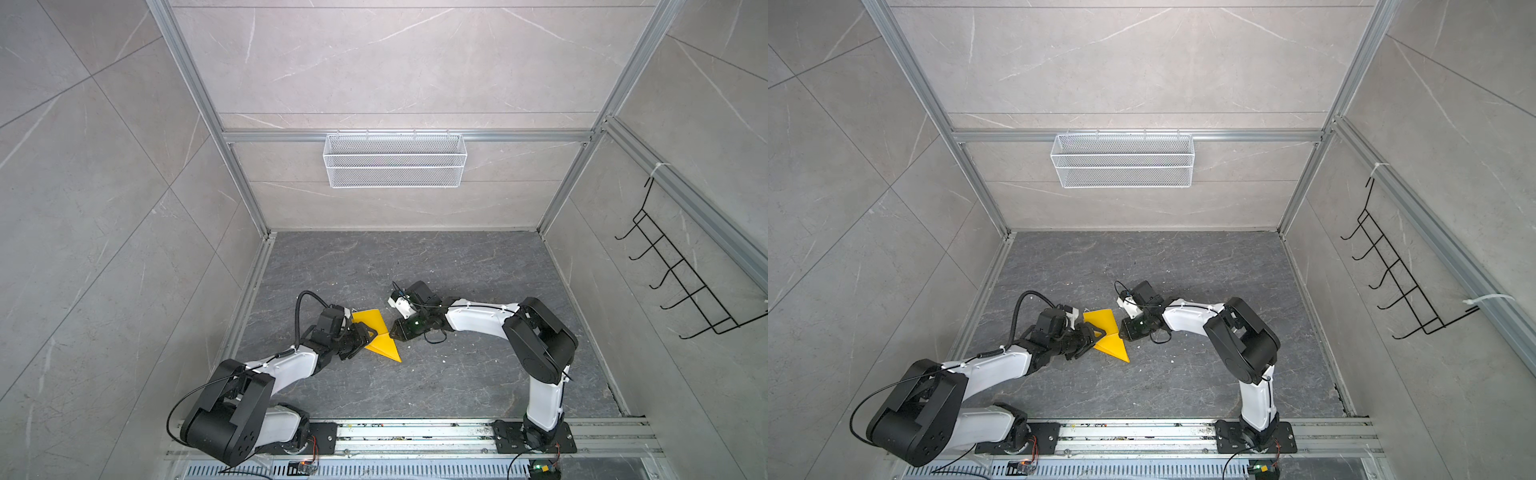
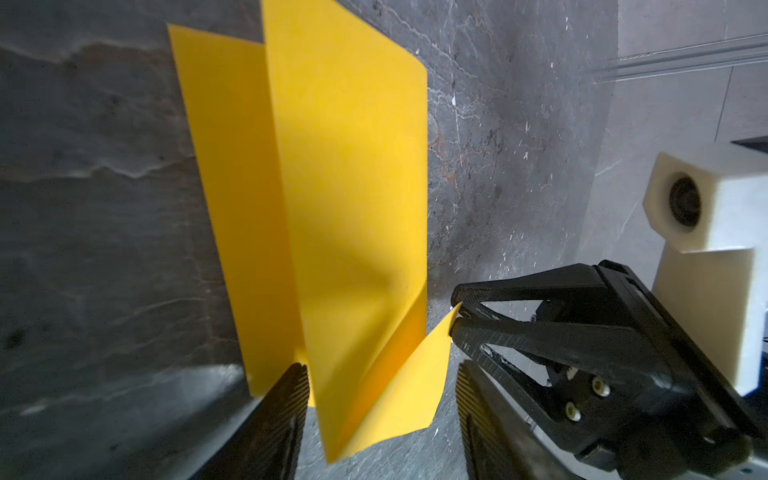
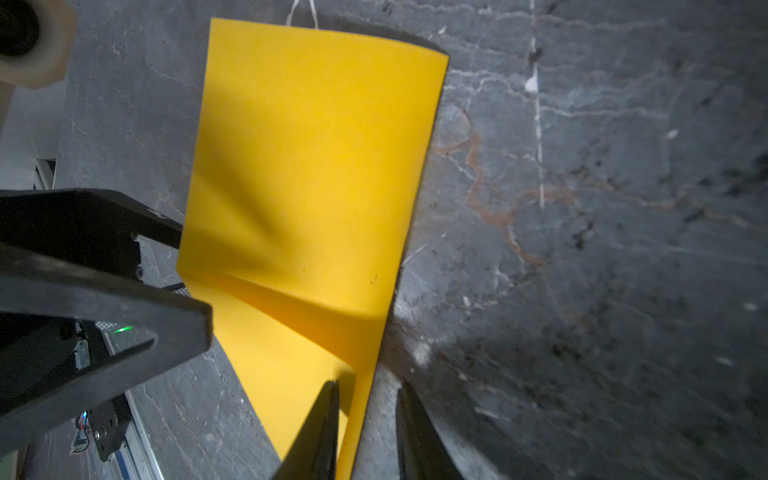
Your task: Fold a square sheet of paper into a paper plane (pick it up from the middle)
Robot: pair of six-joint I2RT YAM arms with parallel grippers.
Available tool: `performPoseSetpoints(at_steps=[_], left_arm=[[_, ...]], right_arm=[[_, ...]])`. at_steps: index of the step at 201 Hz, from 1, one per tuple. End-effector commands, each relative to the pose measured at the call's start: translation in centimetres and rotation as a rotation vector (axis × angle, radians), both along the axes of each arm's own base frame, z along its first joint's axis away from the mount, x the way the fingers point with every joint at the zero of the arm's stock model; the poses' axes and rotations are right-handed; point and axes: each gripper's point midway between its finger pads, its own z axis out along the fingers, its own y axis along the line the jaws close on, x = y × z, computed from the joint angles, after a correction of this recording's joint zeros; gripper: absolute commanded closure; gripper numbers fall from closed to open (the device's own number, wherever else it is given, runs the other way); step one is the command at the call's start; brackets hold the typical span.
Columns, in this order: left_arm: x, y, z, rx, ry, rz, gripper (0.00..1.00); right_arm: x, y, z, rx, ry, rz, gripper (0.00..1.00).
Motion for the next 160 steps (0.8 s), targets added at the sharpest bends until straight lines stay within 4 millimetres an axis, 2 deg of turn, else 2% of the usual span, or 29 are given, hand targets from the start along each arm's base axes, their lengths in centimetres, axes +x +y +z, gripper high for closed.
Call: performPoseSetpoints(at_steps=[1,84,125,160], left_arm=[[0.9,-1.0,1.4,-0.036,-0.075,-0.061,0.45],[0.4,-1.4,0.7,-0.026,-0.076,-0.118,0.67],[0.3,-1.4,0.7,-0.018,-0.075,-0.131,0.79],[0.9,-1.6,1.2,-0.024,-0.076,-0.122,0.87]], right_arm=[[0.2,0.0,-0.5,-0.012,0.022,-0.013,0.72],[0.3,0.1,-1.0,-0.013,0.038,-0.018,0.72],[0.7,0.1,-0.3,0.000,0.017,-0.038,0.71],[1.9,-1.0,0.8,0.008,-0.040,-0.110,0.65]])
